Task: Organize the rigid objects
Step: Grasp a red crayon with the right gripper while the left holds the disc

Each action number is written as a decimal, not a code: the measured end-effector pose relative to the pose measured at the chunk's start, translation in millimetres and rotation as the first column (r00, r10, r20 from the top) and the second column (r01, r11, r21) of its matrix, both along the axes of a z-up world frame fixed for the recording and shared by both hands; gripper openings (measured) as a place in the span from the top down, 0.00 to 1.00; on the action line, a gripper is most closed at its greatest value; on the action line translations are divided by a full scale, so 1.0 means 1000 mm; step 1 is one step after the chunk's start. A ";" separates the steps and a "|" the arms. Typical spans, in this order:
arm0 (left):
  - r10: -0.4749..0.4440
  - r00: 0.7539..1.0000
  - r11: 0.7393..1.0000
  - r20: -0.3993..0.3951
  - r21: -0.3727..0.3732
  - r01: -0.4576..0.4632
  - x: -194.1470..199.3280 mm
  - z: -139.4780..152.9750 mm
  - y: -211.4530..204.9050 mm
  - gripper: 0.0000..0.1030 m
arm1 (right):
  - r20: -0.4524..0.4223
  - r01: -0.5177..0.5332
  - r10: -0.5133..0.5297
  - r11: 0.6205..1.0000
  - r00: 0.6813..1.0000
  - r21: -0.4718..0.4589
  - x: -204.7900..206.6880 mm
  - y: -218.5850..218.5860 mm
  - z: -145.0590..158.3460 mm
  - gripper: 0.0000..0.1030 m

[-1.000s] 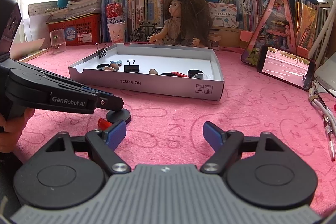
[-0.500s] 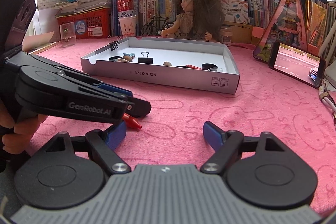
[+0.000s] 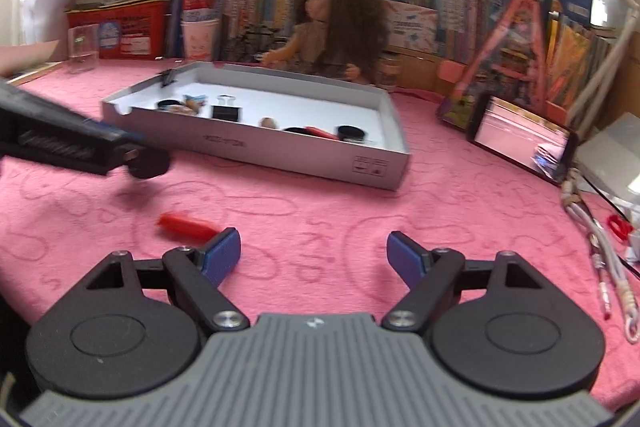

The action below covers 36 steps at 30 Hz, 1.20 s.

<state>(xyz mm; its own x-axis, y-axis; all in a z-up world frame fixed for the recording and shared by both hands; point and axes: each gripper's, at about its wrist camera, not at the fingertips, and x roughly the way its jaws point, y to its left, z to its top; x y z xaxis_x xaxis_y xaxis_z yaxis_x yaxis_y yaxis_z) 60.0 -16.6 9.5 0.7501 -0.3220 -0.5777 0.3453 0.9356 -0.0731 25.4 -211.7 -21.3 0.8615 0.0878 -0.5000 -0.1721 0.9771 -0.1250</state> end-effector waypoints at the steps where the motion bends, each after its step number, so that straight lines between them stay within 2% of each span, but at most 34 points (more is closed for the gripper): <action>1: 0.001 1.000 1.000 -0.003 0.004 -0.001 -0.003 -0.002 0.001 0.71 | -0.004 0.013 -0.013 1.000 1.000 0.017 0.000 -0.003 0.002 0.15; 5: 0.012 1.000 1.000 -0.006 0.012 -0.012 -0.010 -0.004 0.007 0.71 | -0.029 -0.043 0.047 0.989 0.998 0.140 -0.003 -0.007 0.009 0.15; 8: 0.027 1.000 1.000 0.004 0.016 -0.027 -0.015 -0.003 0.012 0.71 | -0.042 -0.097 0.106 0.980 0.994 0.174 -0.006 0.007 0.008 0.15; 13: 0.057 0.998 0.998 0.006 0.009 -0.057 -0.016 -0.002 0.018 0.71 | -0.053 -0.109 0.119 0.980 0.992 0.165 -0.005 0.033 0.005 0.18; 15: 0.071 0.997 0.997 0.009 0.004 -0.071 -0.016 -0.001 0.021 0.71 | -0.069 -0.081 0.093 0.984 0.993 0.161 -0.004 0.040 0.003 0.28; 19: 0.086 0.996 0.996 0.010 -0.007 -0.086 -0.016 -0.001 0.025 0.71 | -0.059 -0.041 0.049 0.991 0.997 0.127 -0.006 0.050 0.001 0.36; 23: 0.095 0.995 0.995 0.006 -0.019 -0.095 -0.016 -0.001 0.026 0.71 | -0.051 -0.014 0.020 0.995 0.999 0.104 -0.006 0.052 0.001 0.54; 36: 0.098 0.995 0.995 0.036 -0.038 -0.096 -0.011 0.008 0.019 0.71 | -0.022 0.017 -0.014 0.991 1.000 0.131 0.004 0.036 0.012 0.54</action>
